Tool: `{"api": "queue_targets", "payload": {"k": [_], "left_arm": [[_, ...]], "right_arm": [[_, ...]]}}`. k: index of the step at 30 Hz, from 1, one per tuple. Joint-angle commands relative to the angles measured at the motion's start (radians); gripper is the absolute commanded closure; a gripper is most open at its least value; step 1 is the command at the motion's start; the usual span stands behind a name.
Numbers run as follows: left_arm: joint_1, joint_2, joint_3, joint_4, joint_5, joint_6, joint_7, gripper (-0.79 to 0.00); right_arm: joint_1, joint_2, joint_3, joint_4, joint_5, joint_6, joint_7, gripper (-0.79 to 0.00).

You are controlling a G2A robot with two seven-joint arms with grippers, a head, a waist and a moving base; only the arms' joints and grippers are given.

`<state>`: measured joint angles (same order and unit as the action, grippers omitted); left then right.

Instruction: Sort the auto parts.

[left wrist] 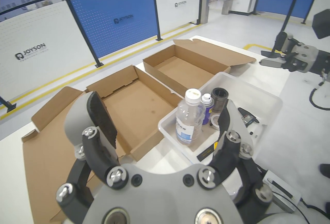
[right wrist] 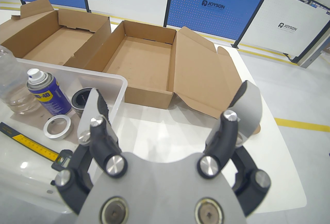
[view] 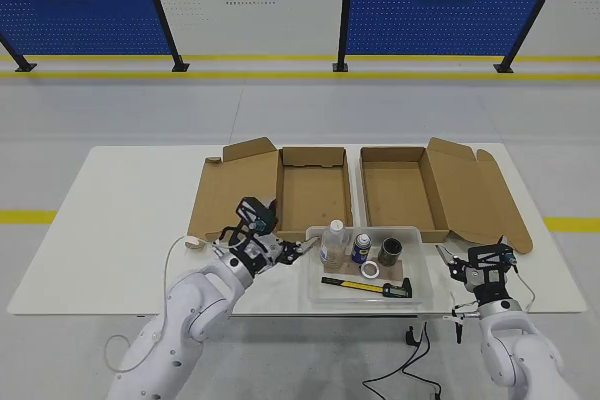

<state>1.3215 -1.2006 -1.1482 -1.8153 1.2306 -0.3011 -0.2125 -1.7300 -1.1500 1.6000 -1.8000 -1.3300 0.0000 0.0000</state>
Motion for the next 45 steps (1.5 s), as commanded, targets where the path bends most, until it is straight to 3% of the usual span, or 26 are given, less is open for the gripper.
{"api": "queue_targets", "payload": {"k": [1,7,20,22,28,35,45], "left_arm": [[-0.03,-0.008,0.052,0.033,0.025,0.007,0.001,-0.785],[-0.102,-0.036,0.162,0.132,0.082,0.086,0.024,-0.785],[-0.234,-0.106,0.307,0.296,0.025,0.233,0.017,-0.785],[-0.252,-0.117,0.322,0.322,0.008,0.248,0.012,-0.686],[-0.278,-0.138,0.355,0.378,0.012,0.264,0.023,-0.613],[-0.284,-0.148,0.349,0.405,0.012,0.262,0.027,-0.388],[-0.27,-0.151,0.322,0.415,0.031,0.245,0.024,-0.379]], "right_arm": [[0.0,0.0,0.0,0.0,0.0,0.0,0.0,-0.785],[0.0,0.0,0.0,0.0,0.0,0.0,0.0,-0.785],[0.0,0.0,0.0,0.0,0.0,0.0,0.0,-0.785],[0.0,0.0,0.0,0.0,0.0,0.0,0.0,-0.785],[0.0,0.0,0.0,0.0,0.0,0.0,0.0,-0.785],[0.0,0.0,0.0,0.0,0.0,0.0,0.0,-0.785],[0.0,0.0,0.0,0.0,0.0,0.0,0.0,-0.785]]}}
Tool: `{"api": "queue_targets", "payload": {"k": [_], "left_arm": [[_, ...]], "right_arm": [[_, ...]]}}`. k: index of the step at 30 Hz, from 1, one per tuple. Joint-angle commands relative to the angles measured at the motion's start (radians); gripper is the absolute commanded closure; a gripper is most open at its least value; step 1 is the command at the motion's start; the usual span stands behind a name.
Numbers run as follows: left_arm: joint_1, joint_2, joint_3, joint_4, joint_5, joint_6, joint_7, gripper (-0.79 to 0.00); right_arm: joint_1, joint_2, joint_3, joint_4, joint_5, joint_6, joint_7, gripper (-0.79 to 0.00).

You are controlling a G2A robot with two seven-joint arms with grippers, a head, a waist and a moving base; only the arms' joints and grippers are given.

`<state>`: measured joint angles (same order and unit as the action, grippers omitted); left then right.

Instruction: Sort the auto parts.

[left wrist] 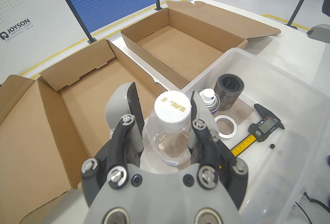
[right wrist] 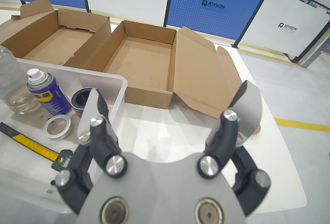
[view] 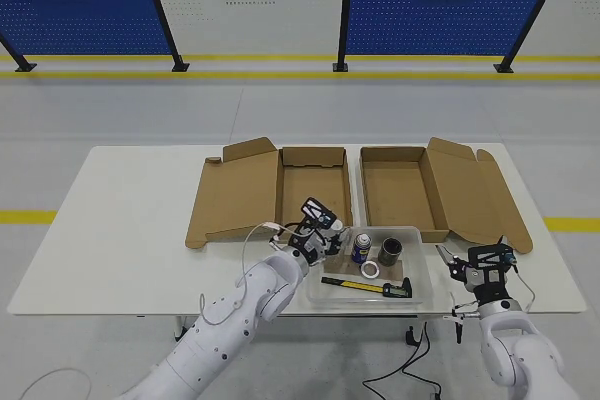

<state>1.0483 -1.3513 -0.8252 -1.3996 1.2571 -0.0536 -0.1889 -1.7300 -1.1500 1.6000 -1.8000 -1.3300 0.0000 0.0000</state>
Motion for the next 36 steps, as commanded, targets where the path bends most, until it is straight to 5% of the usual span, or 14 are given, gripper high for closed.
{"api": "queue_targets", "payload": {"k": [1,8,28,36], "left_arm": [[0.005,0.0,-0.003,0.0,0.009,-0.004,0.001,-0.345],[0.012,-0.004,-0.013,0.002,0.031,-0.005,0.008,0.0],[0.057,-0.002,-0.068,-0.087,0.068,-0.032,-0.009,0.0],[0.078,0.003,-0.106,-0.194,0.066,-0.054,-0.029,0.0]], "right_arm": [[0.0,0.0,0.0,0.0,0.0,0.0,0.0,-0.785],[0.0,0.0,0.0,0.0,0.0,0.0,0.0,-0.785],[0.0,0.0,0.0,0.0,0.0,0.0,0.0,-0.785],[0.0,0.0,0.0,0.0,0.0,0.0,0.0,-0.785]]}}
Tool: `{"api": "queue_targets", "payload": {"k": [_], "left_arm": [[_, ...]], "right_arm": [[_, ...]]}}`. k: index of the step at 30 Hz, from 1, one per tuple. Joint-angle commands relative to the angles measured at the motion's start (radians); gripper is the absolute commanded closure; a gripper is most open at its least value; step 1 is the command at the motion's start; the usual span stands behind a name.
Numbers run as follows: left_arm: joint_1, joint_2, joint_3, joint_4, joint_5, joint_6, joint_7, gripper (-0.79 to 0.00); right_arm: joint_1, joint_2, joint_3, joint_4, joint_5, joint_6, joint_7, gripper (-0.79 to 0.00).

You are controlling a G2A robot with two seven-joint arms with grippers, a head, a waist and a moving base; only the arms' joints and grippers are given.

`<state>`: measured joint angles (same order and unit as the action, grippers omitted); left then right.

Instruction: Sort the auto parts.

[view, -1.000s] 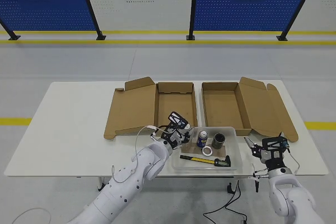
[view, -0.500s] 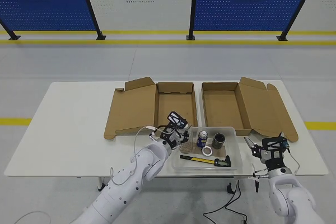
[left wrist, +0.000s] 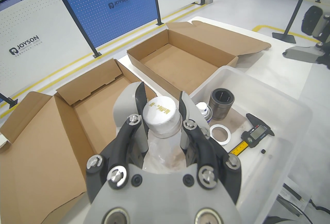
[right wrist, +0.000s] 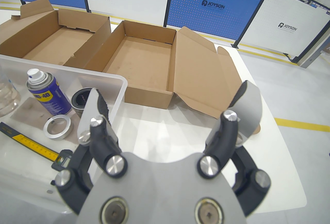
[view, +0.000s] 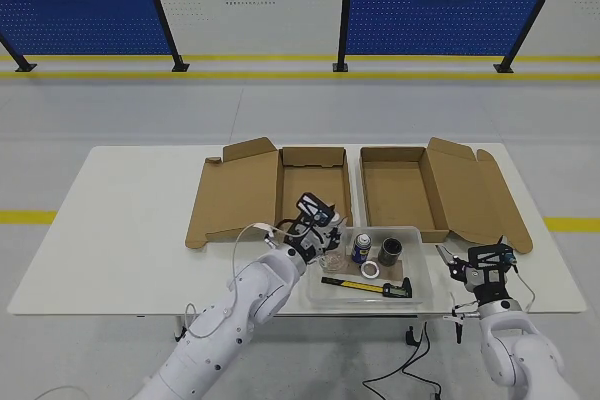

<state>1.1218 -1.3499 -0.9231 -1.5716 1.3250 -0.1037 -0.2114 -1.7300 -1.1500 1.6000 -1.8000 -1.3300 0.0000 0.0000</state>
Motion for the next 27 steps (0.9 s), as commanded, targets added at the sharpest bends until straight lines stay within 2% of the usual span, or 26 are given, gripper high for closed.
{"api": "queue_targets", "payload": {"k": [1,7,17,21,27], "left_arm": [[0.009,0.003,-0.016,-0.043,-0.007,-0.007,-0.014,0.0],[0.049,0.019,-0.076,-0.186,-0.011,-0.078,-0.082,0.0],[0.177,0.055,-0.213,-0.39,-0.072,-0.219,-0.208,0.0],[0.225,0.065,-0.246,-0.446,-0.085,-0.256,-0.23,0.0],[0.245,0.072,-0.266,-0.464,-0.094,-0.278,-0.237,0.0]], "right_arm": [[0.0,0.0,0.0,0.0,0.0,0.0,0.0,-0.785],[0.0,0.0,0.0,0.0,0.0,0.0,0.0,-0.785],[0.0,0.0,0.0,0.0,0.0,0.0,0.0,-0.785],[0.0,0.0,0.0,0.0,0.0,0.0,0.0,-0.785],[0.0,0.0,0.0,0.0,0.0,0.0,0.0,-0.785]]}}
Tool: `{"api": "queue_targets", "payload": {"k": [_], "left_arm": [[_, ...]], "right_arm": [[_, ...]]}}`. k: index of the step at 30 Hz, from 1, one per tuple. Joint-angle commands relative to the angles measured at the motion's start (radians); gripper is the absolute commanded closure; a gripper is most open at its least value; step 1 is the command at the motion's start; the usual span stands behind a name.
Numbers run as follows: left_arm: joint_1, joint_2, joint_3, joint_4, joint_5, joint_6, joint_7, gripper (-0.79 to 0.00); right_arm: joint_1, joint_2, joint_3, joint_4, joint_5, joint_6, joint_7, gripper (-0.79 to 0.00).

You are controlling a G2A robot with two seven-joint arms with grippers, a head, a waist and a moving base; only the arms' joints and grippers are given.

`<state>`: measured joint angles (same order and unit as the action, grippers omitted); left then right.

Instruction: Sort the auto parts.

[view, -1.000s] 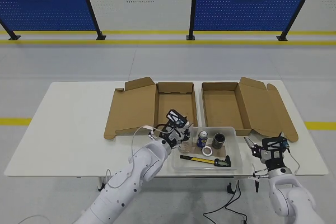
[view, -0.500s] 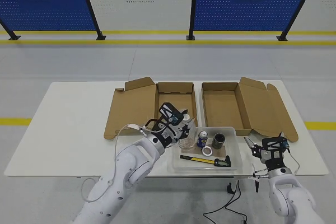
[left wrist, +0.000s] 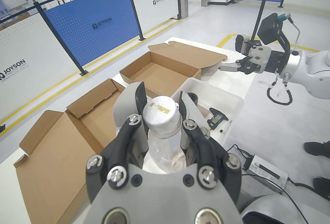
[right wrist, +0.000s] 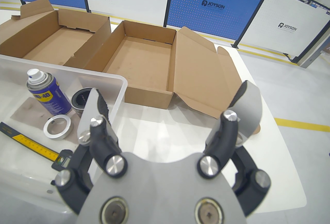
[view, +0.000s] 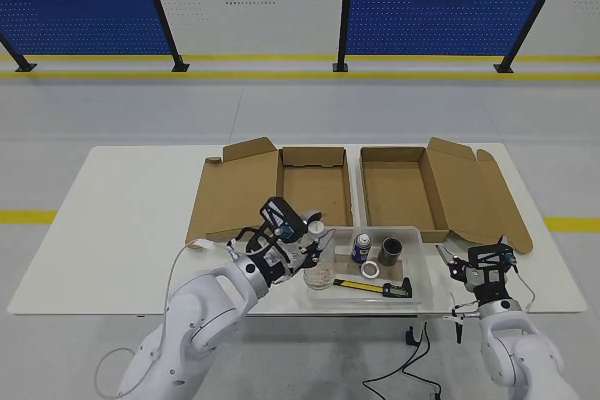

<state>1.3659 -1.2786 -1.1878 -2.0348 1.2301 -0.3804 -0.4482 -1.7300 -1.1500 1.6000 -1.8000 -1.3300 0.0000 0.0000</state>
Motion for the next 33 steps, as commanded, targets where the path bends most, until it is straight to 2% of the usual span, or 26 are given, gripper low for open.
{"api": "queue_targets", "payload": {"k": [1,7,14,17,25,33], "left_arm": [[0.001,0.001,-0.002,-0.001,0.001,-0.001,0.0,0.0],[-0.033,-0.001,0.014,0.012,0.016,0.024,0.022,0.0],[-0.178,-0.027,0.1,0.097,0.092,0.175,0.11,0.0],[-0.25,-0.042,0.15,0.175,0.191,0.278,0.188,0.0],[-0.361,-0.091,0.27,0.425,0.287,0.517,0.373,0.0],[-0.469,-0.145,0.345,0.708,0.284,0.639,0.443,0.0]], "right_arm": [[0.0,0.0,0.0,0.0,0.0,0.0,0.0,-0.785],[0.0,0.0,0.0,0.0,0.0,0.0,0.0,-0.785],[0.0,0.0,0.0,0.0,0.0,0.0,0.0,-0.785],[0.0,0.0,0.0,0.0,0.0,0.0,0.0,-0.785],[0.0,0.0,0.0,0.0,0.0,0.0,0.0,-0.785],[0.0,0.0,0.0,0.0,0.0,0.0,0.0,-0.785]]}}
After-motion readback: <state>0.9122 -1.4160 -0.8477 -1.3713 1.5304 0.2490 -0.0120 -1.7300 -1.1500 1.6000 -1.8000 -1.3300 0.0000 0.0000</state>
